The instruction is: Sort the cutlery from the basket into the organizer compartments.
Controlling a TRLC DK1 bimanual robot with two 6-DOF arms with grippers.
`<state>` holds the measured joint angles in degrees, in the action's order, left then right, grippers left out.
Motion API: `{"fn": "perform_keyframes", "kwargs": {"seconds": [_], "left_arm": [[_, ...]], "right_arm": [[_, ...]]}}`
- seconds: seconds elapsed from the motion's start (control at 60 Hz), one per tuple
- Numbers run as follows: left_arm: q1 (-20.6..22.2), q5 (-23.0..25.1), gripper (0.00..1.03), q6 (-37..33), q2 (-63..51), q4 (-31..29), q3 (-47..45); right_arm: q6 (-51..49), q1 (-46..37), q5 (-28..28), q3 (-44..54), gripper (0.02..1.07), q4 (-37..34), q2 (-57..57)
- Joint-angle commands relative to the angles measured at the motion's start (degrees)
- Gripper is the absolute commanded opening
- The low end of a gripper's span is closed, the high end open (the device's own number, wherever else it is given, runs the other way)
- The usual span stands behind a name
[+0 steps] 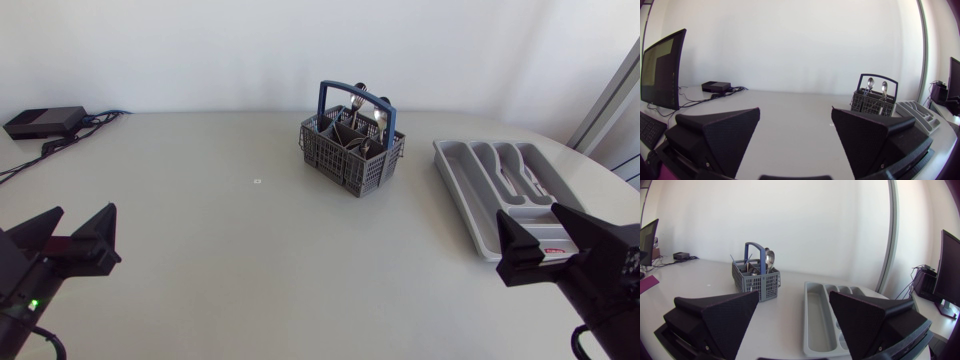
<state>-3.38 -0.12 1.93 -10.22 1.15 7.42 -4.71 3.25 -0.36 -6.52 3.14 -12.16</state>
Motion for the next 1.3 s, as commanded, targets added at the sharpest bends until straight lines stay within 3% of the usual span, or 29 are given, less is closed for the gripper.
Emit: {"fn": "perform_keyframes", "kwargs": {"seconds": [0.0, 0.167, 0.35, 0.5, 0.65, 0.8, 0.95, 1.017, 1.283], "left_arm": [[0.1, -0.2, 0.99, 1.8, -7.7, 1.0, 6.1], [1.9, -0.2, 0.99, 5.9, -23.4, 0.2, 14.3], [5.2, -0.1, 0.98, 6.5, -38.6, -7.7, 24.7], [9.0, -1.5, 0.98, 6.3, -48.8, -14.6, 32.3], [11.8, -2.8, 0.98, -6.9, -55.3, -20.8, 38.5], [12.5, -2.3, 0.98, -8.7, -60.2, -23.6, 42.3], [13.3, -0.7, 0.98, -9.3, -62.1, -22.5, 42.2], [13.7, -0.4, 0.98, -8.9, -62.9, -21.0, 42.1], [13.6, 3.0, 0.98, -8.4, -64.2, -16.5, 41.7]], "right_arm": [[0.0, 1.2, -0.1, -4.1, 1.03, 2.2, -6.1], [0.4, 6.1, 2.3, -9.5, 1.03, 5.7, -18.2], [2.7, 8.3, 1.9, -16.9, 1.02, 6.4, -34.3], [2.4, 11.2, 3.0, -25.9, 1.02, 0.3, -46.5], [-3.5, 12.3, 3.4, -33.3, 1.02, -1.6, -55.8], [-5.4, 12.2, -2.0, -43.3, 1.02, -7.9, -66.6], [-6.9, 12.1, -2.6, -55.4, 1.02, -17.8, -77.2], [-9.0, 12.0, -2.5, -56.1, 1.01, -11.8, -80.6], [-9.4, 10.5, -3.6, -66.5, 0.91, -10.0, -92.5]]}}
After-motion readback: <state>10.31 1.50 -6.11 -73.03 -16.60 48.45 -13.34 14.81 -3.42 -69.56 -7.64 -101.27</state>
